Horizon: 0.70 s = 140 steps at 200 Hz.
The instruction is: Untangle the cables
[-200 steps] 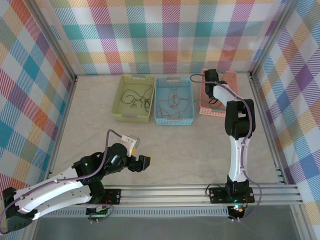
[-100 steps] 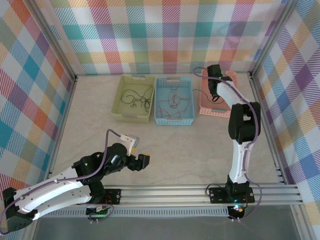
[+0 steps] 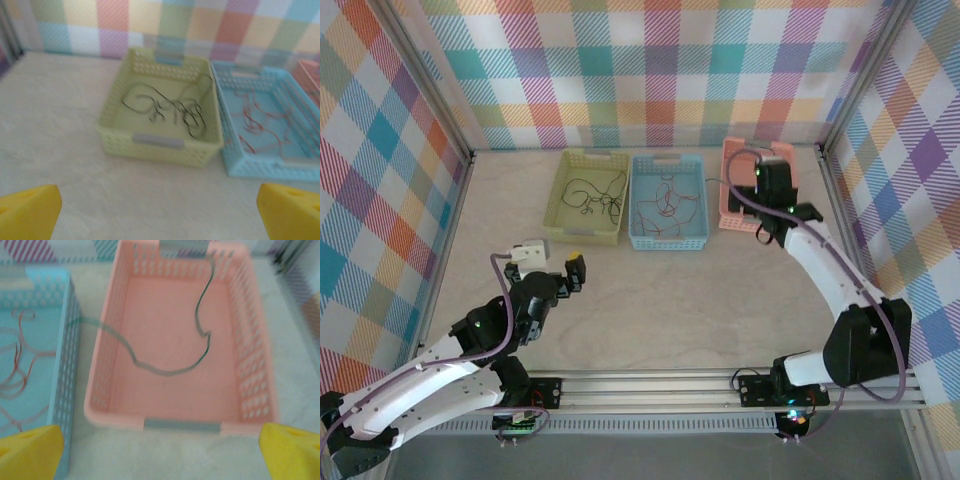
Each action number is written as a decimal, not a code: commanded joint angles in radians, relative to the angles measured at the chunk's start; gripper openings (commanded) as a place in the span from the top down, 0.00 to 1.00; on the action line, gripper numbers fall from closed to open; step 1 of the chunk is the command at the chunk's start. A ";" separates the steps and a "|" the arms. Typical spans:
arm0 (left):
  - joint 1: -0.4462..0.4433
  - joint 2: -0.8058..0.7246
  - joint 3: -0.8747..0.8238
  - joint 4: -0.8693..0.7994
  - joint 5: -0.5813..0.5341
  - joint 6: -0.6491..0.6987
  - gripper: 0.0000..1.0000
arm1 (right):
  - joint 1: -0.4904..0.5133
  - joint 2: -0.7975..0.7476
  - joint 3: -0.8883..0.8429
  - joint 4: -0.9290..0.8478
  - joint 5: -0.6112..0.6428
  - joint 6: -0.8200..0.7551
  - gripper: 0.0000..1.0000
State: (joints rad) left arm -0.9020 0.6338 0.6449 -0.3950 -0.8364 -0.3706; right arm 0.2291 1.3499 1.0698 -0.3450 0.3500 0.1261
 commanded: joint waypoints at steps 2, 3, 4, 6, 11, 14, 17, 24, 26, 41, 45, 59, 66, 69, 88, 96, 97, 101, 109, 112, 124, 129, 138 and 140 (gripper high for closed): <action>0.073 0.009 -0.061 0.184 -0.046 0.170 0.00 | 0.002 -0.118 -0.190 0.224 -0.081 0.021 0.00; 0.076 0.011 -0.064 0.188 -0.043 0.176 0.00 | 0.002 -0.123 -0.197 0.231 -0.080 0.019 0.00; 0.079 0.012 -0.068 0.192 -0.043 0.181 0.00 | 0.002 -0.126 -0.206 0.238 -0.080 0.017 0.00; 0.085 0.014 -0.072 0.197 -0.040 0.190 0.00 | 0.003 -0.134 -0.223 0.253 -0.081 0.012 0.00; 0.099 0.023 -0.081 0.214 -0.042 0.218 0.00 | 0.004 -0.151 -0.263 0.296 -0.087 -0.008 0.00; 0.106 0.028 -0.087 0.220 -0.049 0.229 0.00 | 0.003 -0.160 -0.289 0.317 -0.093 -0.026 0.00; 0.115 0.034 -0.096 0.229 -0.058 0.244 0.00 | 0.004 -0.167 -0.319 0.340 -0.099 -0.041 0.00; 0.137 0.050 -0.121 0.267 -0.085 0.270 0.00 | 0.004 -0.182 -0.368 0.392 -0.111 -0.071 0.00; 0.142 0.053 -0.130 0.281 -0.089 0.277 0.00 | 0.004 -0.185 -0.381 0.409 -0.113 -0.078 0.00; 0.224 0.088 -0.197 0.391 -0.019 0.347 0.00 | 0.004 -0.197 -0.453 0.489 -0.132 -0.119 0.00; 0.249 0.100 -0.217 0.426 0.003 0.365 0.00 | 0.004 -0.196 -0.468 0.508 -0.132 -0.125 0.00; 0.332 0.146 -0.259 0.513 0.109 0.396 0.00 | 0.004 -0.178 -0.505 0.565 -0.135 -0.137 0.00; 0.370 0.175 -0.273 0.549 0.164 0.412 0.00 | 0.004 -0.163 -0.517 0.590 -0.130 -0.143 0.00; 0.389 0.191 -0.279 0.568 0.183 0.417 0.00 | 0.004 -0.154 -0.521 0.598 -0.126 -0.143 0.00; 0.495 0.307 -0.298 0.680 0.247 0.424 0.00 | 0.000 -0.097 -0.535 0.642 -0.106 -0.139 0.00; 0.537 0.361 -0.296 0.712 0.290 0.416 0.00 | -0.007 -0.074 -0.550 0.669 -0.112 -0.132 0.00; 0.542 0.367 -0.296 0.716 0.296 0.417 0.00 | -0.008 -0.071 -0.551 0.673 -0.113 -0.132 0.00; 0.559 0.393 -0.294 0.738 0.315 0.416 0.00 | -0.012 -0.057 -0.556 0.692 -0.118 -0.132 0.00; 0.588 0.447 -0.288 0.775 0.354 0.417 0.00 | -0.018 -0.030 -0.564 0.721 -0.124 -0.129 0.00; 0.598 0.466 -0.283 0.786 0.370 0.416 0.00 | -0.021 -0.020 -0.566 0.730 -0.126 -0.127 0.00; 0.631 0.549 -0.269 0.845 0.397 0.417 0.00 | -0.032 0.015 -0.582 0.783 -0.133 -0.125 0.00; 0.646 0.586 -0.265 0.874 0.411 0.417 0.00 | -0.037 0.028 -0.578 0.798 -0.129 -0.121 0.00; 0.672 0.651 -0.244 0.908 0.443 0.411 0.00 | -0.044 0.030 -0.585 0.818 -0.138 -0.120 0.00; 0.678 0.661 -0.240 0.913 0.449 0.411 0.00 | -0.045 0.031 -0.592 0.834 -0.139 -0.120 0.00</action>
State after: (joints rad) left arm -0.2844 1.1740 0.3584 0.3286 -0.5156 0.0273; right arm 0.2035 1.3571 0.5087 0.3233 0.2371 0.0101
